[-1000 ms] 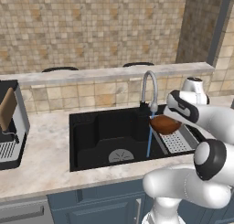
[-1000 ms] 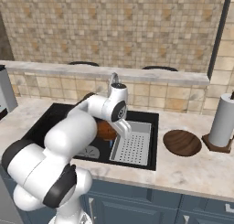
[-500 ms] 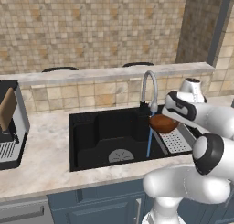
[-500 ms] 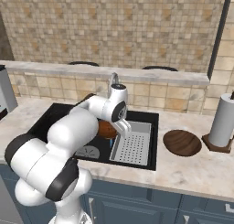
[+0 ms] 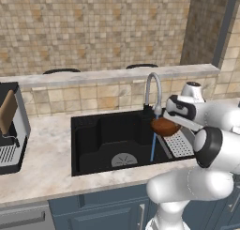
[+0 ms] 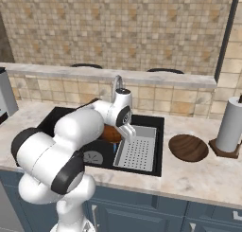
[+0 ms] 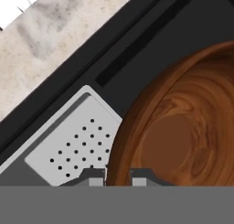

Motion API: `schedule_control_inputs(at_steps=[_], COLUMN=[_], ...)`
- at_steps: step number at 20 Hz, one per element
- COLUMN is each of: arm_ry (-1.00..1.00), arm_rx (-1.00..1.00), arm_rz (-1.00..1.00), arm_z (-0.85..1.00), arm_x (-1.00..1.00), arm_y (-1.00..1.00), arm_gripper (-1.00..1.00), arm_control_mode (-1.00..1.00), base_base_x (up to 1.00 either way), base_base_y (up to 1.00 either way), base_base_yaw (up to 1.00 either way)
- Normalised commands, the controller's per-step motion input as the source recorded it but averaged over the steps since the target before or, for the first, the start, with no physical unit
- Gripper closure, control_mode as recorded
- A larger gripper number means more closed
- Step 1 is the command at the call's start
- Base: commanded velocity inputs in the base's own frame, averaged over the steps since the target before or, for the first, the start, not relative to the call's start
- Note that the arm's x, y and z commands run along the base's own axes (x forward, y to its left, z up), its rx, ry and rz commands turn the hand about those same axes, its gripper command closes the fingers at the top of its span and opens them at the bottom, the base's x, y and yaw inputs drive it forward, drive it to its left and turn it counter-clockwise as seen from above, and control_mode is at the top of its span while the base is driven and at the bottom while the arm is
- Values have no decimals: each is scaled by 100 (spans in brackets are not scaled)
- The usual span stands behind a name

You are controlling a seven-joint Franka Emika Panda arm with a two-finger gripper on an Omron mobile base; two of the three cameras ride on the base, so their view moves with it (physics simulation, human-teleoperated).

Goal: Rinse each bowl for a few seconds and place them down in the sink or on the counter.

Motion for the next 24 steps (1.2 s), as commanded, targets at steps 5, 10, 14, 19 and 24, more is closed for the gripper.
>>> schedule_control_inputs(at_steps=[5,10,14,19,24], arm_ry=[0,0,0,0,0], arm_rx=[0,0,0,1,1], arm_rz=[0,0,0,0,0], arm_z=[-4,-9,-11,-7,0], arm_x=[21,14,1,0,8], arm_y=[4,8,11,2,0], arm_gripper=[100,100,100,100,100], arm_control_mode=[-100,-100,-100,-100,-100], base_base_x=[0,0,0,0,0], base_base_y=[0,0,0,0,0], base_base_yaw=[0,0,0,0,0])
